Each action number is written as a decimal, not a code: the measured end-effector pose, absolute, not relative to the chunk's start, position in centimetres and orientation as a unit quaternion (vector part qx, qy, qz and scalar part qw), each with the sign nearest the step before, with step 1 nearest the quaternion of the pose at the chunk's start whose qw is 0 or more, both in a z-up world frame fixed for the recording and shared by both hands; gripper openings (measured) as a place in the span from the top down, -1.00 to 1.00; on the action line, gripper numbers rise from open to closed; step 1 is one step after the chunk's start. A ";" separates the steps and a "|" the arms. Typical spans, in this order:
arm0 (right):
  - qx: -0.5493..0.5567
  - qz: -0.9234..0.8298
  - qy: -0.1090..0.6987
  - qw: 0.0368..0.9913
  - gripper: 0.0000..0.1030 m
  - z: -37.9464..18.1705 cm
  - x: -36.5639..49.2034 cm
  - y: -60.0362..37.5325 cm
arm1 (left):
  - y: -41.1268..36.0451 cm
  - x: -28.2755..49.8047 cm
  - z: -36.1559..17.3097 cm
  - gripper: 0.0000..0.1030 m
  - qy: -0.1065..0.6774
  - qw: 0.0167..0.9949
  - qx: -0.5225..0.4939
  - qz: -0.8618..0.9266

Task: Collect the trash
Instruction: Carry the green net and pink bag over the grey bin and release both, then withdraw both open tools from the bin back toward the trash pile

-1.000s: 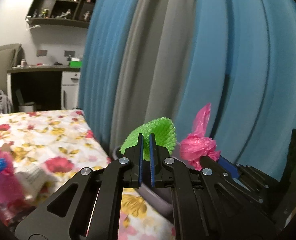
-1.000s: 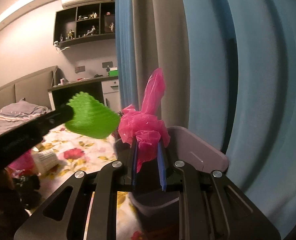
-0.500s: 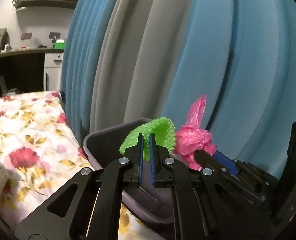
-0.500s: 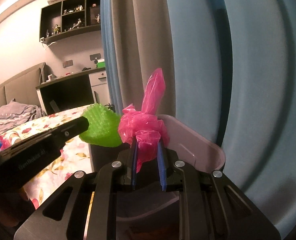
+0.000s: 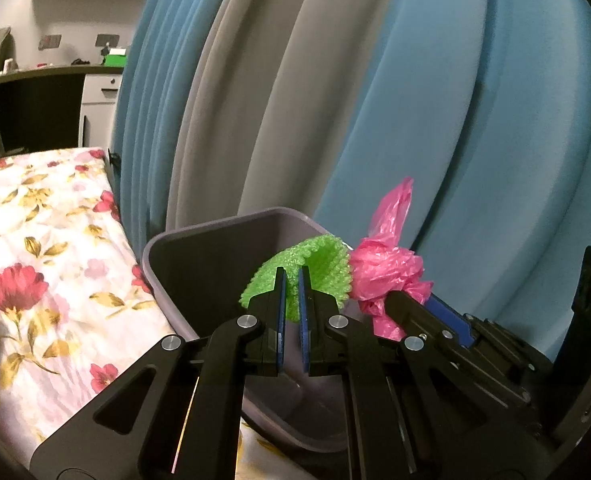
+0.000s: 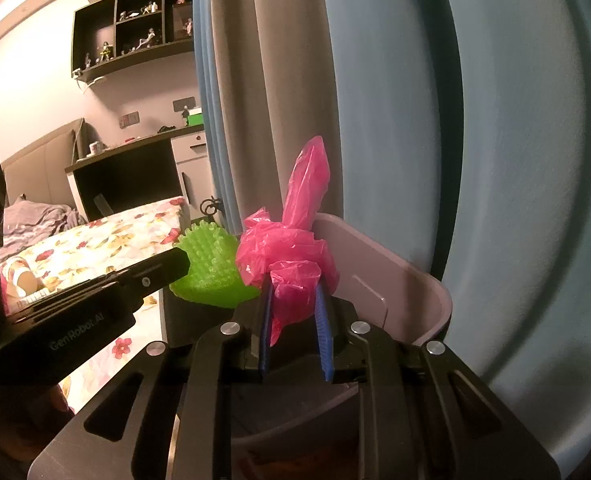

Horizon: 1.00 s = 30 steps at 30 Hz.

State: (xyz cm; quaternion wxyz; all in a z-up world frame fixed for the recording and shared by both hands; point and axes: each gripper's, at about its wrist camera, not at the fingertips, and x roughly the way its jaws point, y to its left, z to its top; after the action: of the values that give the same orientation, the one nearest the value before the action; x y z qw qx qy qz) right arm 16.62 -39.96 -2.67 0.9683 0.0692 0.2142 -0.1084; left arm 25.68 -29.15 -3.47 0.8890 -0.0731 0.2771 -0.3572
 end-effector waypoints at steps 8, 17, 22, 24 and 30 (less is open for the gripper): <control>0.069 -0.107 0.223 0.967 0.54 -2.9 16.9 -40.2 | -29.5 26.3 -4.1 0.82 0.293 0.883 -0.073 -0.359; 0.069 -0.113 0.225 0.965 0.20 -3.0 17.2 -40.6 | -26.6 26.9 -4.1 -0.56 0.289 0.891 -0.121 -0.329; 0.070 -0.120 0.215 0.967 -0.20 -2.6 16.1 -40.6 | -25.1 25.6 -3.3 -0.80 0.272 0.912 -0.103 -0.288; 0.069 -0.129 0.205 0.968 -0.43 -2.4 15.4 -40.4 | -24.5 25.0 -3.1 -0.85 0.269 0.917 -0.100 -0.277; 0.058 -0.146 0.184 0.970 -0.74 -1.6 13.6 -39.5 | -22.6 23.1 -2.7 -0.89 0.267 0.929 -0.085 -0.240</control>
State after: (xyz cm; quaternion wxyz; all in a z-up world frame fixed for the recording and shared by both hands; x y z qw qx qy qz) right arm 13.62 -39.48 -1.62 0.9703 0.0578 0.1839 -0.1458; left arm 23.08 -22.63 -2.67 0.9293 -0.0849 0.2673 -0.2401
